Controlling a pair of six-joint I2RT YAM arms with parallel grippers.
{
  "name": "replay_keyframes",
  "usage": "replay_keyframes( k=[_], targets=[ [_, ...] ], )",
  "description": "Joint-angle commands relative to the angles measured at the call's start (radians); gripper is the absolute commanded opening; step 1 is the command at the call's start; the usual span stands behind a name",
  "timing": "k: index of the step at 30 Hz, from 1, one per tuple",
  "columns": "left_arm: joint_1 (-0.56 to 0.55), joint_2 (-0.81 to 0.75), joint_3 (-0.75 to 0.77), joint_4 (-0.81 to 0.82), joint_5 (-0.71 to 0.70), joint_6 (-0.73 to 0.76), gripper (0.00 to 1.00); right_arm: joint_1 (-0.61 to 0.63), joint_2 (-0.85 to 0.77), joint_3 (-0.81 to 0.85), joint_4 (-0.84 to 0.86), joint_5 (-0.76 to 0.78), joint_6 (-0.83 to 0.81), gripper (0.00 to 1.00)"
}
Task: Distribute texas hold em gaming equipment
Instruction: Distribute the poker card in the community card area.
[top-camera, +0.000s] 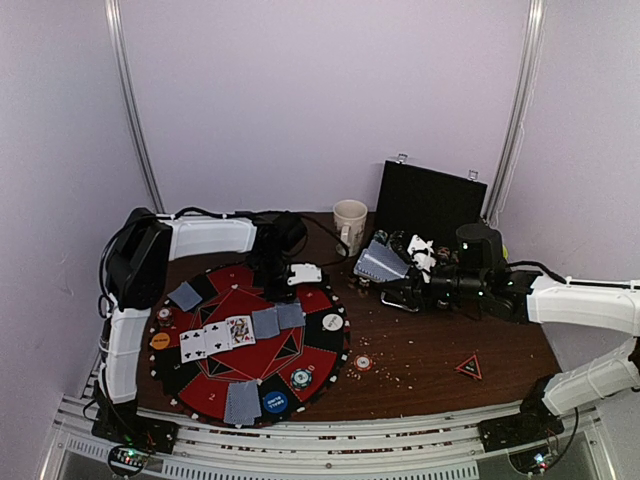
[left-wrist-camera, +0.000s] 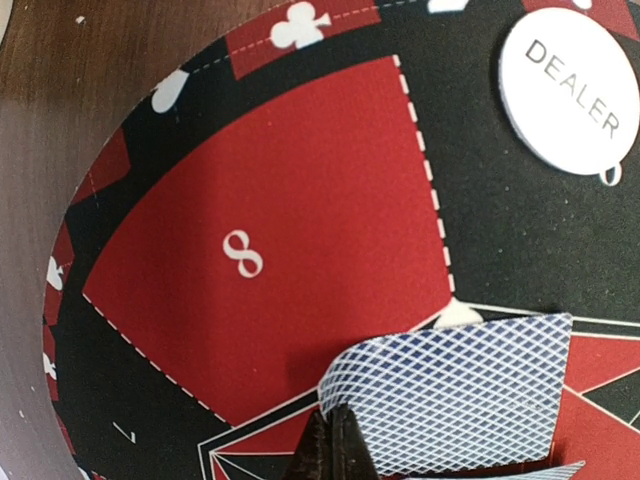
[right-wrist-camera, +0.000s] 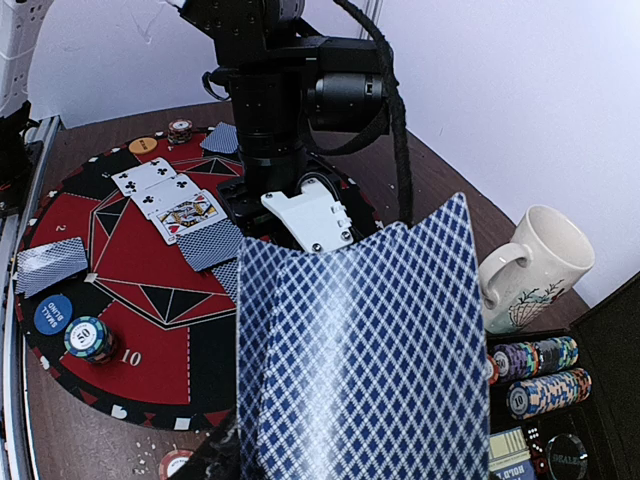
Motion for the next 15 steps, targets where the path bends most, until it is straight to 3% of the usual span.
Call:
replay_keyframes(
  k=[1, 6, 15],
  targets=[
    [0.002, 0.019, 0.032, 0.002, -0.007, -0.046, 0.04, -0.001, -0.02, 0.008, 0.008, 0.012, -0.006, 0.48],
    [0.001, 0.018, 0.053, -0.02, 0.01, -0.072, 0.31, -0.001, -0.022, 0.01, 0.005, 0.012, -0.007, 0.48],
    [0.038, -0.017, 0.12, -0.021, -0.007, -0.167, 0.32, -0.001, -0.027, 0.008, 0.001, 0.012, -0.006, 0.48]
  ],
)
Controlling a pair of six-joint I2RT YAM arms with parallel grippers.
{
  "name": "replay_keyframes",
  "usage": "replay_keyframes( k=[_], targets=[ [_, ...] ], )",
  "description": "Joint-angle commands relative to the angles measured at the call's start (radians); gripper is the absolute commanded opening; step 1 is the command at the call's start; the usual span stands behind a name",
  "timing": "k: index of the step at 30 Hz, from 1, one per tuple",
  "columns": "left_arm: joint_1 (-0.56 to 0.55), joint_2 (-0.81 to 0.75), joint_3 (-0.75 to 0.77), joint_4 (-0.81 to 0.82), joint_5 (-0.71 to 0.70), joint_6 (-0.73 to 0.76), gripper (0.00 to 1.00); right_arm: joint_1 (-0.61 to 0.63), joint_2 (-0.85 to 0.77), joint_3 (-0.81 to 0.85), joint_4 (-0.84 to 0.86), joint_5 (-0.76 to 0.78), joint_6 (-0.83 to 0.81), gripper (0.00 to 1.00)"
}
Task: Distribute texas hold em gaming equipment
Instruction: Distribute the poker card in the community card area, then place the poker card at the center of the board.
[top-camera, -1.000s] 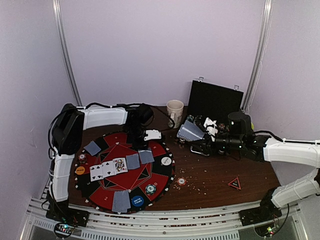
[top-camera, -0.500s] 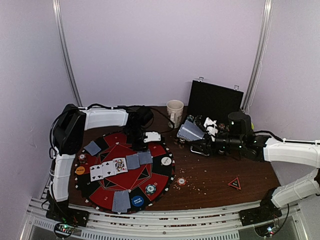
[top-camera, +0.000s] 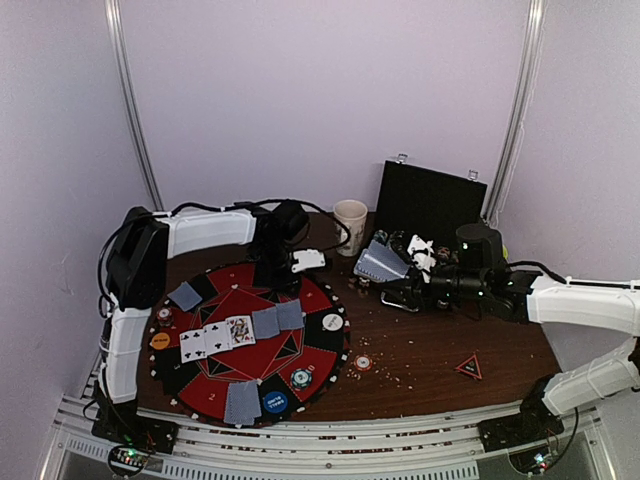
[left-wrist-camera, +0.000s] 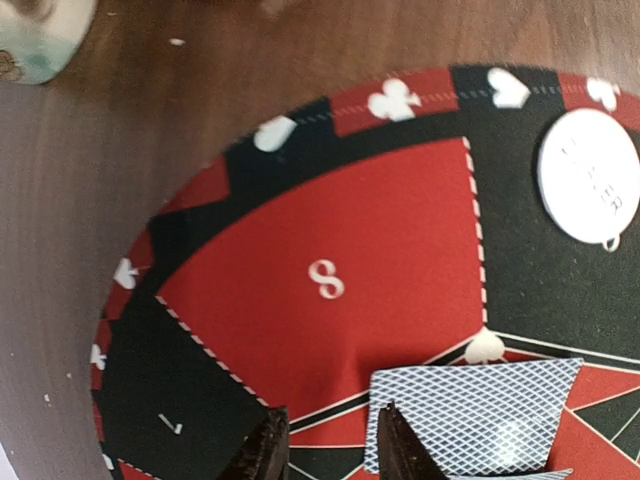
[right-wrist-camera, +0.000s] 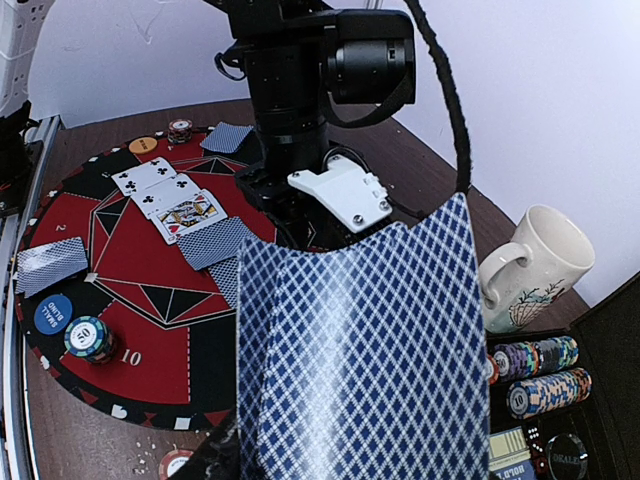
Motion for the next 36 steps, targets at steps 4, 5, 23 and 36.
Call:
replay_keyframes(
  k=[4, 5, 23, 36],
  targets=[
    [0.085, -0.078, 0.024, 0.002, -0.02, -0.17, 0.34, -0.001, -0.032, 0.002, -0.001, 0.015, -0.009, 0.48],
    [0.102, -0.099, 0.016, 0.014, -0.02, -0.21, 0.35, 0.0, -0.033, 0.001, -0.003, 0.015, -0.009, 0.48],
    [0.207, -0.708, -0.444, 0.408, -0.099, -0.503, 0.73, 0.008, 0.023, -0.097, -0.219, 0.052, -0.09, 0.49],
    [0.208, -0.839, -0.5, 0.414, -0.155, -0.431, 0.75, 0.008, 0.038, -0.228, -0.31, 0.107, -0.177, 0.51]
  ],
)
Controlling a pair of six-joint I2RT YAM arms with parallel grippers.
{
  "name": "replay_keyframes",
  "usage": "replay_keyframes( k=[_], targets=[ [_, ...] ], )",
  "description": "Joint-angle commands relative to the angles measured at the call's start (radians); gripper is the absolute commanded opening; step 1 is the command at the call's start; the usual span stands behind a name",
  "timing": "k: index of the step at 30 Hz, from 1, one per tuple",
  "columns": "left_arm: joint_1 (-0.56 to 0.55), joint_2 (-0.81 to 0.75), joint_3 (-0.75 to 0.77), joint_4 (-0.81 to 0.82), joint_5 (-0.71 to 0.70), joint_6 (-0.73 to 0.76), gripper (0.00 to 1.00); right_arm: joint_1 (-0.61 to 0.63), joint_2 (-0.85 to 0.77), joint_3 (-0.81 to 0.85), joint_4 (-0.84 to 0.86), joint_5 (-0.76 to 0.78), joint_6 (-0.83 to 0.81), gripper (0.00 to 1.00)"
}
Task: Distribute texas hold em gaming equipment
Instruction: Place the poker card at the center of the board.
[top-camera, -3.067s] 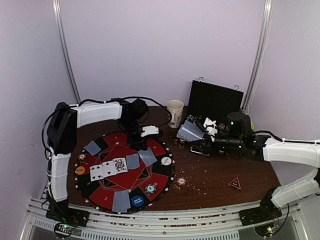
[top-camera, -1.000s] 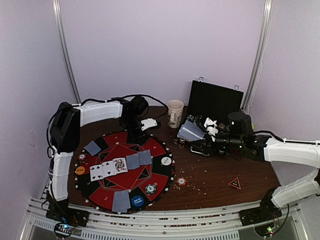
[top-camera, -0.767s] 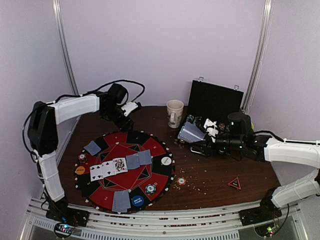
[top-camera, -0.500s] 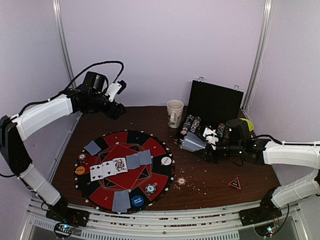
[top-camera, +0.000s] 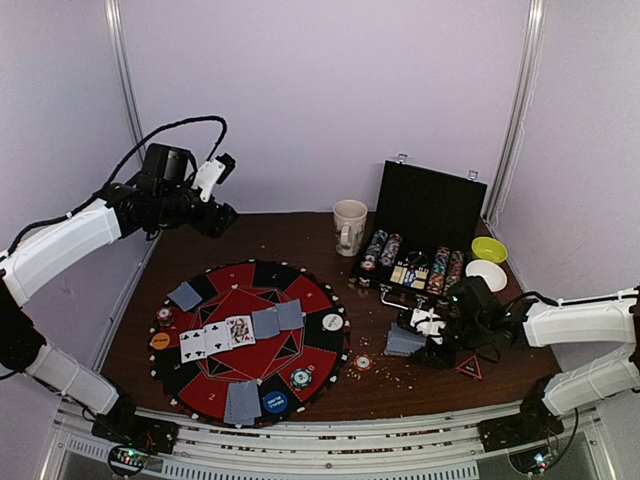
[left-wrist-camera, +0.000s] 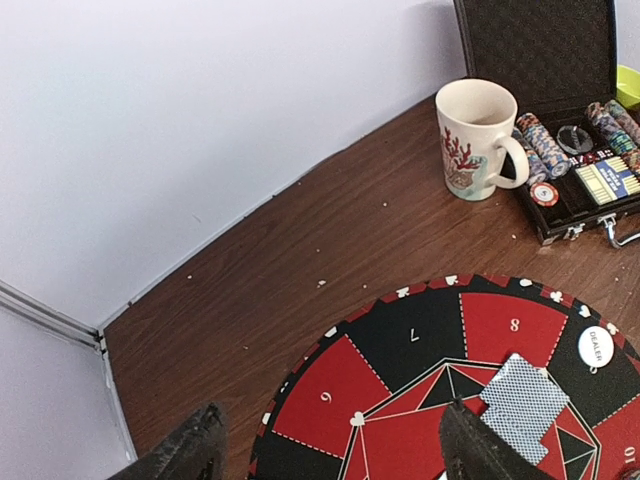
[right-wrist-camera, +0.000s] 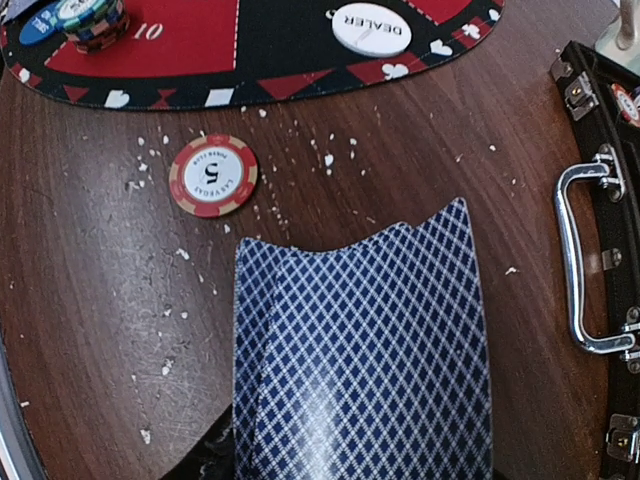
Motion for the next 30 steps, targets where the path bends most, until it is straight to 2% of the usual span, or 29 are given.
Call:
replay_keyframes(
  k=[1, 8, 14, 20, 21, 22, 26, 30],
  targets=[
    [-0.001, -0.03, -0.01, 0.044, -0.039, 0.037, 0.75, 0.005, 0.068, 0.008, -0.011, 0.025, -0.034, 0.51],
    [-0.001, -0.053, -0.019, 0.072, -0.065, 0.07, 0.76, 0.005, 0.146, 0.019, -0.02, 0.031, -0.038, 0.53],
    [-0.001, -0.055, -0.01, 0.077, -0.072, 0.09, 0.76, 0.005, 0.161, 0.032, -0.056, 0.047, -0.047, 0.65],
    [-0.001, -0.058, -0.002, 0.067, -0.071, 0.1, 0.77, 0.005, 0.132, 0.038, -0.08, 0.092, -0.057, 0.84],
    [0.0, -0.06, -0.002, 0.067, -0.071, 0.102, 0.77, 0.005, 0.127, 0.04, -0.084, 0.095, -0.06, 0.97],
    [0.0, -0.061, -0.002, 0.066, -0.074, 0.103, 0.77, 0.005, 0.121, 0.042, -0.09, 0.097, -0.064, 0.99],
    [-0.001, -0.07, -0.009, 0.082, -0.085, 0.098, 0.78, 0.006, 0.101, 0.104, -0.133, 0.11, -0.044, 1.0],
    [0.018, -0.08, -0.038, 0.136, -0.17, 0.056, 0.83, 0.005, 0.036, 0.208, -0.199, 0.062, -0.017, 1.0]
  ],
)
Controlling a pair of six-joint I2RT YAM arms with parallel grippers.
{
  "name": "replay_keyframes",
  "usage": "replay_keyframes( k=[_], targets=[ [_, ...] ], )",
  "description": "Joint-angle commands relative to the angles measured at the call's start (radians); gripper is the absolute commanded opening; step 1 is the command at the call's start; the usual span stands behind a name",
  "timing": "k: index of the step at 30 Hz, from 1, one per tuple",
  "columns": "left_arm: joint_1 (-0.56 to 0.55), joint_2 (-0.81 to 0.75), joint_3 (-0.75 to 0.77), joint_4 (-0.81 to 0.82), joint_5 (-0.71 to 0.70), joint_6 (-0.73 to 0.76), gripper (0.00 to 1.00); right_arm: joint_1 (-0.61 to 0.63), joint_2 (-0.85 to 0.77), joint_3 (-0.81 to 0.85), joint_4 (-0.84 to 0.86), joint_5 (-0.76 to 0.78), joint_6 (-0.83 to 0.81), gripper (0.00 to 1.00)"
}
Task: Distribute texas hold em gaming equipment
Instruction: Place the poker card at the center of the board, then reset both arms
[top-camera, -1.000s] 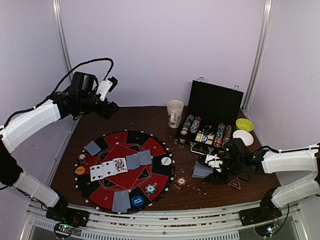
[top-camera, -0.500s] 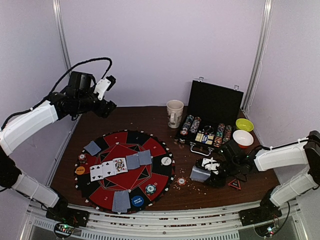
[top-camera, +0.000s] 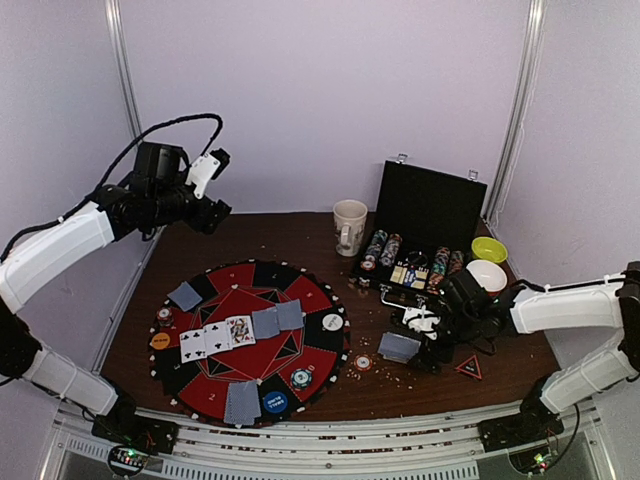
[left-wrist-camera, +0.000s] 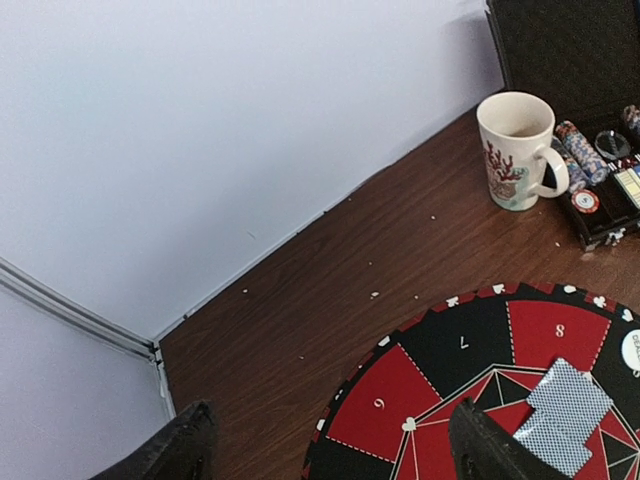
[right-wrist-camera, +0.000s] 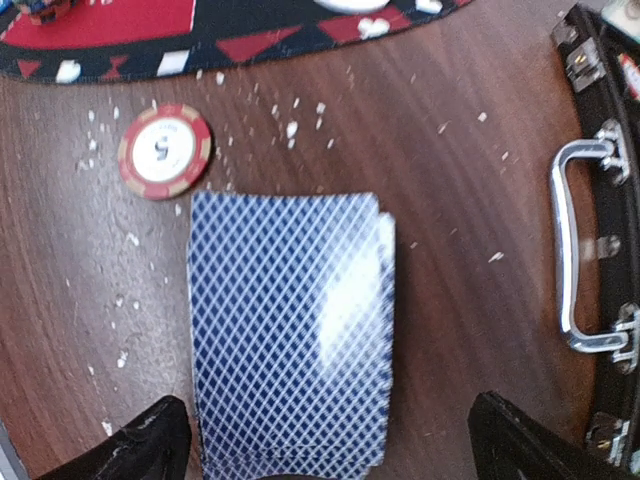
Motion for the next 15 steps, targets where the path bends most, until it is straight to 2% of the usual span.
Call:
replay_keyframes(
  k=[1, 5, 8, 10, 12, 15],
  targets=[
    [0.039, -0.04, -0.029, 0.108, -0.095, -0.054, 0.84, 0.005, -0.112, 0.114, -0.076, -0.033, 0.024, 1.0],
    [0.124, -0.097, -0.112, 0.206, -0.13, -0.128, 0.88, -0.002, -0.287, 0.149, 0.021, -0.152, 0.089, 1.0],
    [0.189, -0.173, -0.254, 0.37, -0.178, -0.187, 0.98, -0.072, -0.421, 0.121, 0.208, -0.265, 0.226, 1.0],
    [0.233, -0.231, -0.361, 0.496, -0.214, -0.224, 0.98, -0.138, -0.487, 0.077, 0.408, -0.194, 0.348, 1.0],
    [0.261, -0.275, -0.475, 0.633, -0.287, -0.247, 0.98, -0.219, -0.521, 0.035, 0.559, -0.043, 0.457, 1.0],
    [0.306, -0.313, -0.627, 0.796, -0.379, -0.292, 0.98, -0.361, -0.472, 0.038, 0.593, 0.163, 0.55, 1.0]
  ],
)
